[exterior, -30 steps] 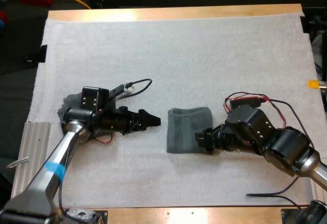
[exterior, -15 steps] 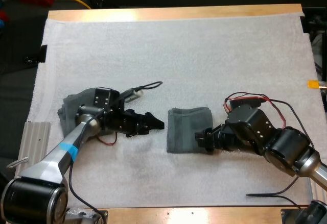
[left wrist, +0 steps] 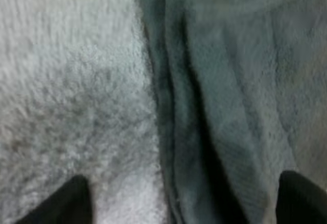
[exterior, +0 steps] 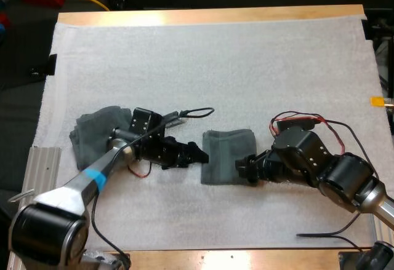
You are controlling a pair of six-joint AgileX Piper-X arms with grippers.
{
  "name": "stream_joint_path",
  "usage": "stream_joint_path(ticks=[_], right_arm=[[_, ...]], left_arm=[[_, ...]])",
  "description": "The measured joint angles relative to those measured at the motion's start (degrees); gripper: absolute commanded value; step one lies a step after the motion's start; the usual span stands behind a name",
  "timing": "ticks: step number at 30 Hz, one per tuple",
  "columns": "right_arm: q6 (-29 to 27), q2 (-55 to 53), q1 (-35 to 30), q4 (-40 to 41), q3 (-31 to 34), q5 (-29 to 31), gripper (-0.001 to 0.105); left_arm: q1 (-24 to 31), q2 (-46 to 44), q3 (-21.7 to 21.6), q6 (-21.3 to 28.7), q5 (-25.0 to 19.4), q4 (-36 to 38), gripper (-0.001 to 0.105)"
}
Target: Pick towel from pile, fold and stack
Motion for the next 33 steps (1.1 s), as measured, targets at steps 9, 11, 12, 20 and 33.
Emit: stream_joint_path(ticks=[9,11,12,20,33], right_arm=[[0.0,0.0,0.0,1.0,0.0,0.0,0.070],[0.0,0.0,0.0,1.3,0.0,0.0,0.070],[0.0,0.0,0.0,1.4,0.0,0.0,0.070],[0.0,0.0,0.0,3.0,0.0,0.1,0.070],[0.0,0.0,0.0,3.0,0.0,0.1,0.070]], left_arm=[[-4.8,1.5,-1.0,-3.2,0.7,-1.9,0.071],[-5.4,1.8,-1.4,-3.6,0.7,-2.1,0.071],[-5.9,2.0,-1.7,-3.7,0.7,-2.2,0.071],[-8.5,3.4,-3.1,-5.2,1.5,-2.5,0.071],[-10.6,4.3,-4.1,-6.4,2.2,-2.6,0.034]])
